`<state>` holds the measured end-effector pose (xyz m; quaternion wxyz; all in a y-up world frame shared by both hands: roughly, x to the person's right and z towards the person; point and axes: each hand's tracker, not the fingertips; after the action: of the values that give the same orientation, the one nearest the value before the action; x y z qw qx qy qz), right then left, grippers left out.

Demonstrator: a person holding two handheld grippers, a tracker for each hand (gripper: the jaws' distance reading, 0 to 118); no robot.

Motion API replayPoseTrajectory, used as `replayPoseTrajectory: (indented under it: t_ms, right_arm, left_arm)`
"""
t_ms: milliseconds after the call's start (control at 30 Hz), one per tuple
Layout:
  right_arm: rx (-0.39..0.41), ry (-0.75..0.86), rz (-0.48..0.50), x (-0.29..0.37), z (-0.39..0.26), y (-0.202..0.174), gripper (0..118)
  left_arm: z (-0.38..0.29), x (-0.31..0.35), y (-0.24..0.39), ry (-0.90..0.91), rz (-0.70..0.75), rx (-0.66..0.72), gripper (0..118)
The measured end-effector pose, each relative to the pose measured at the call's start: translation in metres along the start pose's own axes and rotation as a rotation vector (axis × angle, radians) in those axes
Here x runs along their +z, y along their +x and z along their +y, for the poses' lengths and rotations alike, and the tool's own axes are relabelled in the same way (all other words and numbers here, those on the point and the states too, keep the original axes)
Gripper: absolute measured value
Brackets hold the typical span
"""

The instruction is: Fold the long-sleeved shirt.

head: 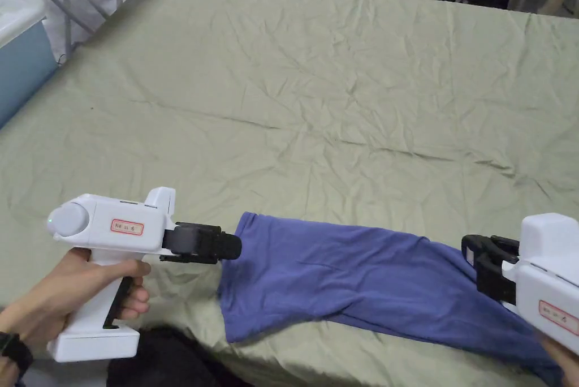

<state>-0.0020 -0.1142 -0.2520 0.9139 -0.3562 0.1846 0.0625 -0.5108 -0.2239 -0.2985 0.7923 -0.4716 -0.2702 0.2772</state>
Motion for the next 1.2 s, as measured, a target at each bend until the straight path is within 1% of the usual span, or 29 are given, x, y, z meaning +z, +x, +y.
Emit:
replayPoseTrajectory:
  t_ms: [67,200,267,300,333,367,433,500,567,633,733,767,800,833,900,1000,1200]
  right_arm:
    - [0.003,-0.010,-0.004,-0.004,0.000,0.000,1]
    - [0.000,-0.029,-0.014,-0.011,-0.001,0.002,1]
    - [-0.004,-0.036,-0.018,-0.012,-0.002,0.004,1]
    - [-0.007,-0.040,-0.018,-0.013,-0.004,0.006,1]
    - [-0.008,-0.042,-0.021,-0.014,-0.005,0.007,1]
    - [-0.009,-0.047,-0.024,-0.015,-0.006,0.008,1]
    - [-0.014,-0.052,-0.033,-0.015,-0.008,0.011,1]
    - [-0.026,-0.053,-0.032,-0.014,-0.009,0.014,1]
    - [-0.036,-0.053,-0.036,-0.012,-0.010,0.016,1]
    - [-0.041,-0.050,-0.041,-0.011,-0.011,0.018,1]
    - [-0.050,-0.050,-0.041,-0.011,-0.011,0.020,1]
    - [-0.053,-0.051,-0.044,-0.011,-0.012,0.020,1]
    - [-0.054,-0.050,-0.044,-0.011,-0.012,0.021,1]
    - [-0.058,-0.049,-0.044,-0.012,-0.014,0.022,1]
    - [-0.063,-0.049,-0.043,-0.013,-0.015,0.023,1]
    - [-0.068,-0.049,-0.046,-0.013,-0.016,0.025,1]
    - [-0.101,-0.028,-0.029,-0.011,-0.017,0.032,1]
  left_arm:
    - [0.003,-0.011,-0.017,-0.015,0.001,0.005,73]
    - [0.004,-0.035,-0.042,-0.070,0.015,0.086,73]
    - [0.009,-0.040,-0.044,-0.091,-0.041,0.124,73]
    - [0.013,-0.040,-0.041,-0.054,-0.076,0.089,73]
    - [0.016,-0.045,-0.039,-0.051,-0.096,0.089,73]
    - [0.019,-0.052,-0.038,-0.075,-0.105,0.096,73]
    - [0.021,-0.071,-0.034,-0.099,-0.078,0.080,72]
    - [0.022,-0.084,-0.029,-0.110,-0.116,0.055,72]
    - [0.025,-0.095,-0.023,-0.114,-0.130,0.071,72]
    - [0.025,-0.100,-0.018,-0.123,-0.143,0.058,66]
    - [0.024,-0.104,-0.015,-0.151,-0.123,0.046,48]
    - [0.024,-0.105,-0.014,-0.152,-0.114,0.055,41]
    - [0.024,-0.103,-0.015,-0.152,-0.106,0.061,26]
    - [0.023,-0.102,-0.013,-0.155,-0.095,0.065,17]
    - [0.018,-0.102,-0.005,-0.150,-0.040,0.034,13]
    - [0.015,-0.098,0.011,-0.117,0.040,-0.059,12]
    - [0.023,-0.081,0.022,-0.118,0.083,-0.092,12]
